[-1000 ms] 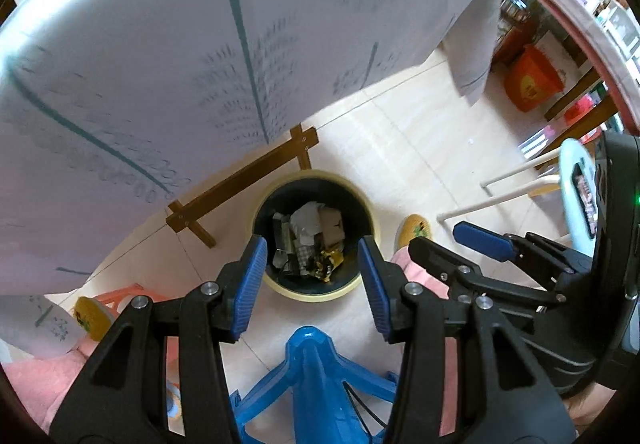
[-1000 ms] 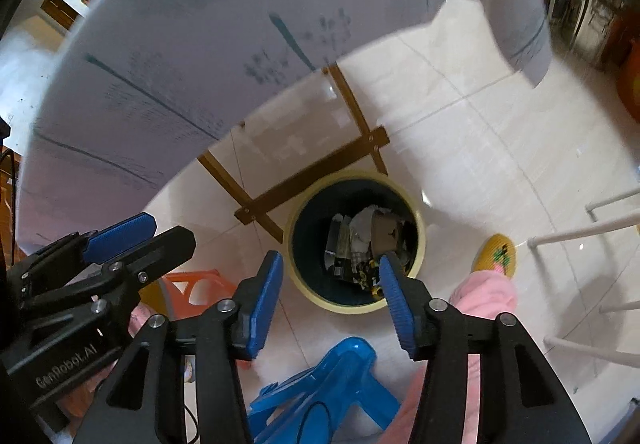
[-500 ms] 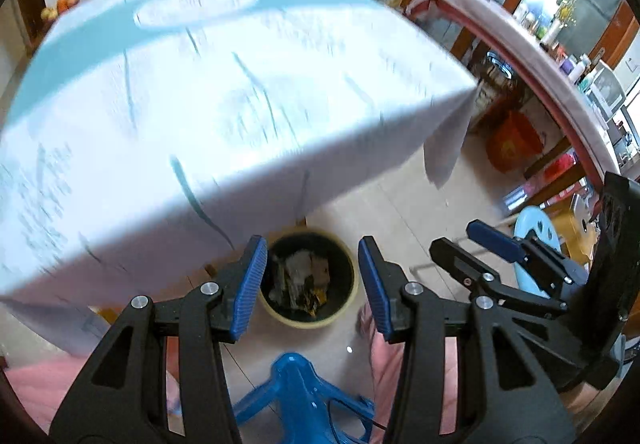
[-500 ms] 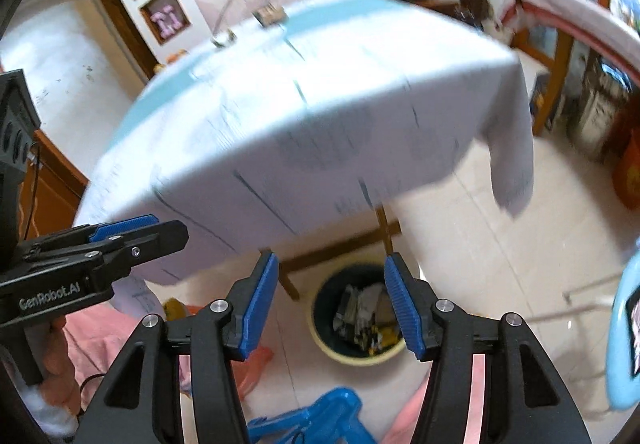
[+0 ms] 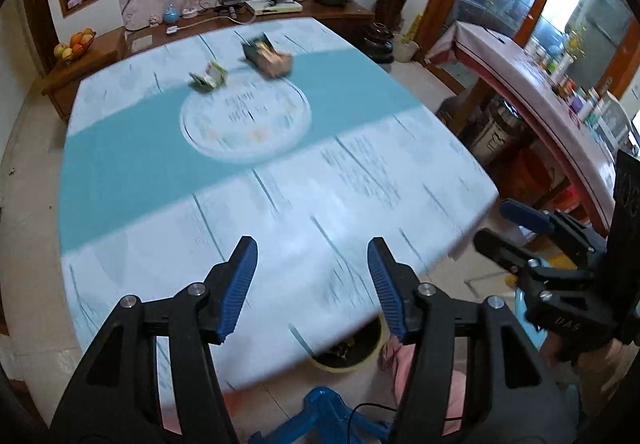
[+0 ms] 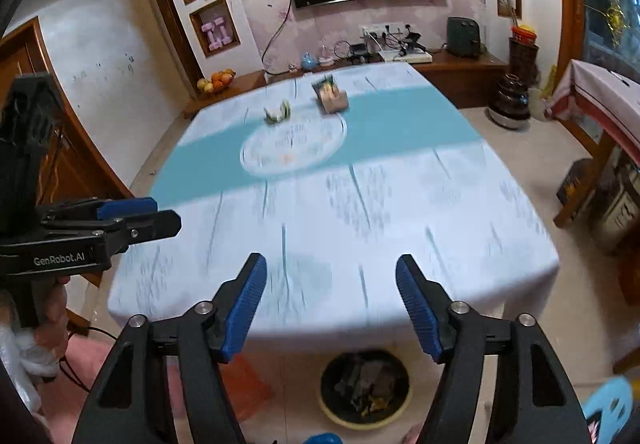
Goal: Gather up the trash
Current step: 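Lift both open tools from the bin back toward the table, then grasp the green milk carton with the right tool while the left tool grasps the green-white snack packet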
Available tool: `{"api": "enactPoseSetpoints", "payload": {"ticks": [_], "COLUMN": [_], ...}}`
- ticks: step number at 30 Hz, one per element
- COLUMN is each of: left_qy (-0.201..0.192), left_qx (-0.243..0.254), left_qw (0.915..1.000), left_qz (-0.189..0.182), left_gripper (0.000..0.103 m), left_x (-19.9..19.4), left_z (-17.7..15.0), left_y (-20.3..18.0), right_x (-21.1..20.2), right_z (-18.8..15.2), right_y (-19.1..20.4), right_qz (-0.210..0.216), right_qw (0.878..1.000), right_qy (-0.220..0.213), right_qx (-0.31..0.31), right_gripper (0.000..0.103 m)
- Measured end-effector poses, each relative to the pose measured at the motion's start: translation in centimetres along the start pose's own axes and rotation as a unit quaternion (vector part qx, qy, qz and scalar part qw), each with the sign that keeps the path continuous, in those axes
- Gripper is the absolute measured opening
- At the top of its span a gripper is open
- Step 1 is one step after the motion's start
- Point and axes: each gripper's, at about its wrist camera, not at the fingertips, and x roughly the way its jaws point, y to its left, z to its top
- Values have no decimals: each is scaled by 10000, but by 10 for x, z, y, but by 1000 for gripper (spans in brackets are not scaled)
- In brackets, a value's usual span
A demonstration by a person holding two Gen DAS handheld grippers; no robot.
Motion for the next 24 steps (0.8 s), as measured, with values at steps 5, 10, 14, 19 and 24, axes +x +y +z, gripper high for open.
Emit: {"api": "enactPoseSetpoints", "payload": {"ticks": [5,10,14,19,24], "left_qy": [96,108,152,261,363], "left_qx": [-224,-564,-1098,-1726,-2090], "left_qw": [9996,9979,9934,9839,9754], "left_qz": [139,289,294,381,602], "left_gripper": [62,70,86,91,94], "left_x": [15,55,99,161,222], "left_z": [77,148,197,225,242], "left_y": [38,72,108,149,181], "right_x": [30,84,145,233,310], "right_z": [85,171,234,285,298], "right_y": [-8,-16,-24,-34,-32], "right_qz": [50,37,34,87,98], "right_qw": [10000,10000,9999,9994,9988], "right_qy": [-75,25,157,310,473], "right_qx": [-26,-78,-16,145,58], "right_gripper": [78,82,82,82,82]}}
